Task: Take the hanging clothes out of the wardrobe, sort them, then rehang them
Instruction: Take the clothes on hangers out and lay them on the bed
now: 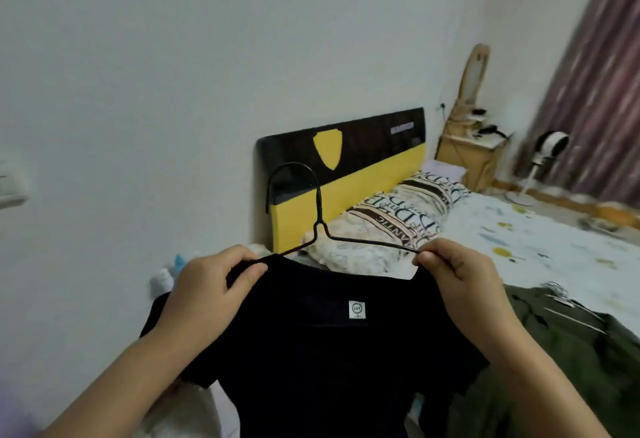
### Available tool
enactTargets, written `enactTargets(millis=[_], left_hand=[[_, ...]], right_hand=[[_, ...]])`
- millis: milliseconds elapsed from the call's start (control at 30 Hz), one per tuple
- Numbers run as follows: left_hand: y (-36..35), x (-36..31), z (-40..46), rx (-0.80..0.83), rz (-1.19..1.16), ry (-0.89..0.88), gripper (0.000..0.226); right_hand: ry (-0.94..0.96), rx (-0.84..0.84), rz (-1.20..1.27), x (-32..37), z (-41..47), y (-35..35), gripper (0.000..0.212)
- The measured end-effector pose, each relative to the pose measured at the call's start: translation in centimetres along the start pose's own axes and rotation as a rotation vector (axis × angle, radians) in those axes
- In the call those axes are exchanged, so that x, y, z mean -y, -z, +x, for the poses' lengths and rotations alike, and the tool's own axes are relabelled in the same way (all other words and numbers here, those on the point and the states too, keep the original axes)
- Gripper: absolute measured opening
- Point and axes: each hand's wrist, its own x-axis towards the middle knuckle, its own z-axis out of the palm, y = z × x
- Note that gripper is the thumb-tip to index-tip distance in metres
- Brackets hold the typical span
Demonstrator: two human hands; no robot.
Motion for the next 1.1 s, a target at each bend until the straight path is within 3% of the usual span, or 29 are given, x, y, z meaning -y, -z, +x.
enactTargets(millis=[200,333,500,600,733,833,967,1100], left_hand=[[-6.2,-2.4,4.2,0.21,-0.146,-0.19,0.005],[-10.8,-5.9,5.2,0.337,-0.247,-0.295,0.012],[-17.0,-11.2,5.4,0.428,-0.342,-0.381,0.044],[-20.7,-14.6,5.4,0.486,-0.375,-0.391,0.024],[-25.9,-19.5,5.6,0.551,-0.402,-0.394,0.022],[-29.3,-21.6,5.9,0.559,-0.415,-0.384,0.032],[-34.0,-24.7,6.0,0.571,-0.393,-0.376,0.025],[-37.8,-26.6,6.7,0.579,-0.361,-0.361,0.027]], right_hand=[[-0.208,-0.24,-0.134,-3.2,-4.5,4.7,0.026],[-0.293,-0.348,-0.202,-4.8,-7.8,8.3,0.033],[-0.384,-0.445,-0.293,-7.6,-10.7,13.2,0.036],[-0.426,-0.483,-0.335,-9.9,-12.0,16.3,0.036],[-0.468,-0.538,-0.363,-13.8,-12.8,20.7,0.031],[-0.489,-0.55,-0.32,-15.8,-12.9,22.7,0.028],[-0.607,-0.528,-0.229,-19.8,-13.0,25.5,0.027],[-0.717,-0.424,-0.391,-24.2,-12.3,27.3,0.041]])
